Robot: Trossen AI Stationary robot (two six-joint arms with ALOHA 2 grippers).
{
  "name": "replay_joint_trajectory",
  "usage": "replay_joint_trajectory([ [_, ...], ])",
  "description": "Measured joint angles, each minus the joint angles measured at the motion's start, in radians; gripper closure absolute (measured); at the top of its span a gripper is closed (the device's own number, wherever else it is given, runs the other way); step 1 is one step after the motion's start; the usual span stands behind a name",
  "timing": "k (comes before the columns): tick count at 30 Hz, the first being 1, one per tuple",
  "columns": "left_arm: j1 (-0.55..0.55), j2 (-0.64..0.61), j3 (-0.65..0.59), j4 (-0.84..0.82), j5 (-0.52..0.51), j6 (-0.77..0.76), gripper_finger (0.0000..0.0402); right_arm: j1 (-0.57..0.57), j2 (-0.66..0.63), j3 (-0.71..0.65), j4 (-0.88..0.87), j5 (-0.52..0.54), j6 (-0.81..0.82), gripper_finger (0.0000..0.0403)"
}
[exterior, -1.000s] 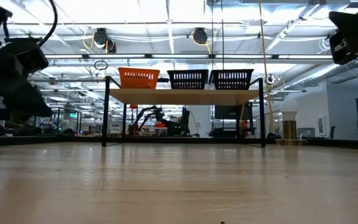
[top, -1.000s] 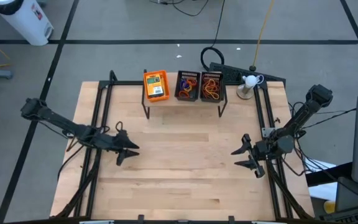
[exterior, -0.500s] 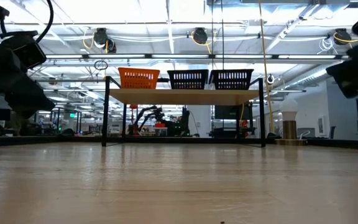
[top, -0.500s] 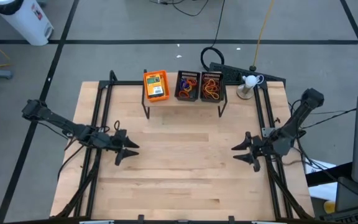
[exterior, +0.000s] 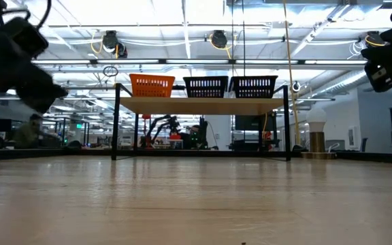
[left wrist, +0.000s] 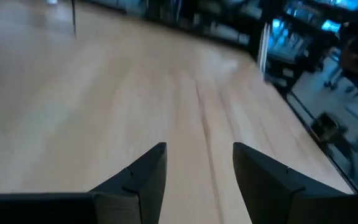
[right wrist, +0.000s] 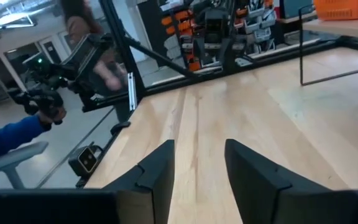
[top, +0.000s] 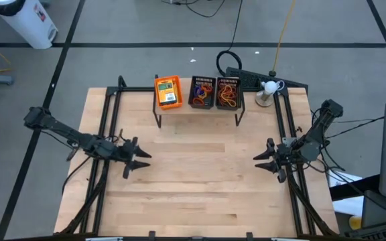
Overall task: Pick & Place Office Desk Supplies
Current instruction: Return to Home Position
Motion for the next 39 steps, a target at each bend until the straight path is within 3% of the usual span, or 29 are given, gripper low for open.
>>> replay_joint_trajectory([
  [3,0.011,0.0,0.0,0.089,-0.007,0.127,0.0218,0.0,0.0,0.0,-0.001,-0.003,-0.008,0.0275],
  [6,0.034,0.0,0.0,0.116,0.049,0.206,0.0218,0.0,0.0,-0.001,-0.002,-0.001,-0.036,0.0279],
  [15,0.15,0.001,-0.001,0.118,0.196,0.269,0.0218,-0.058,0.008,-0.031,0.053,-0.03,-0.098,0.0294],
  [21,0.259,0.002,-0.001,0.129,0.346,0.302,0.0218,-0.111,0.008,-0.032,0.058,-0.036,-0.114,0.0308],
  [27,0.354,0.002,-0.001,0.149,0.456,0.354,0.0218,-0.193,0.01,-0.063,0.129,-0.16,-0.152,0.0322],
  [39,0.494,0.002,-0.001,0.156,0.79,0.389,0.0218,-0.423,0.039,-0.064,0.147,-0.424,-0.155,0.0354],
])
